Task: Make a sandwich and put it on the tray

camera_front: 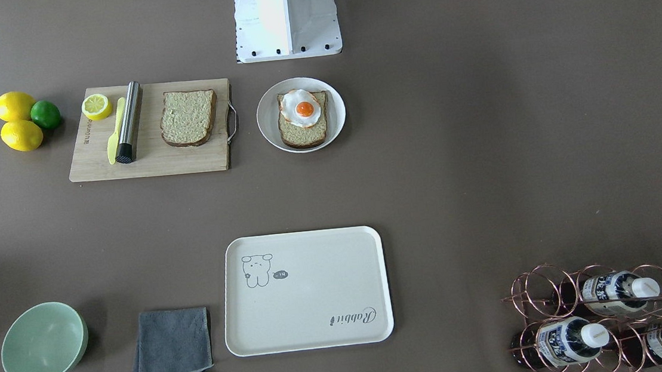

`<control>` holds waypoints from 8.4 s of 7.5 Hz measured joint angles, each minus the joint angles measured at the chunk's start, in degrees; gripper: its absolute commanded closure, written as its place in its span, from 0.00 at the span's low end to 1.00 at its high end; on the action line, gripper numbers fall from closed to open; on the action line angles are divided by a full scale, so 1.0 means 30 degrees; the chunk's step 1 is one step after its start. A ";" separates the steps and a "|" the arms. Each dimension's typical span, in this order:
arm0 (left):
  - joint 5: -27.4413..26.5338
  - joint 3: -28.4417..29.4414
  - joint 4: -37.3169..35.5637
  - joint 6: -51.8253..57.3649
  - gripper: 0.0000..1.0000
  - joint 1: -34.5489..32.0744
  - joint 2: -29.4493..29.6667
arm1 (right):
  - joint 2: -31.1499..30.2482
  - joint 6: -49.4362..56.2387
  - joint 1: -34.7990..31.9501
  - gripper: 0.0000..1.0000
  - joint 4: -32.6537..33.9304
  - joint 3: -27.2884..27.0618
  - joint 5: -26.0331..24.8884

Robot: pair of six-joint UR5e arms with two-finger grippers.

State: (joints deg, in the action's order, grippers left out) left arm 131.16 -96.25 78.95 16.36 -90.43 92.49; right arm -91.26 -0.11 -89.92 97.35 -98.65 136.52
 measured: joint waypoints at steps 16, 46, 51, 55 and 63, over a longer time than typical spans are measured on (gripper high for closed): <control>-0.0036 0.0101 0.0007 -0.0092 0.02 -0.0002 0.0235 | -0.0035 -0.0016 0.0035 0.00 0.0010 0.0065 -0.0188; 0.0292 -0.0796 0.4845 -0.2776 0.02 -0.0186 0.0054 | 0.0711 -0.0210 0.0545 0.00 -0.0823 -0.0266 -0.0485; 0.2616 -0.2541 0.6525 -0.4367 0.02 0.0050 -0.0438 | 0.3163 -0.6360 0.3579 0.00 -0.0913 -0.1980 -0.0292; 0.2508 -0.2576 1.1523 -1.2131 0.02 0.3152 -0.0807 | 0.3655 -0.7792 0.5604 0.00 -0.2272 -0.3208 0.0310; -0.3396 -0.4091 1.4792 -2.6654 0.02 1.1759 0.1715 | 0.4033 -1.8875 1.1637 0.00 -0.7596 -0.5259 -0.2266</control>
State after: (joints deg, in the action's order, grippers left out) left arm 120.97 -108.52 123.33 -63.60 -55.16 97.63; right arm -79.16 -56.74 -55.00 74.57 -114.43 129.73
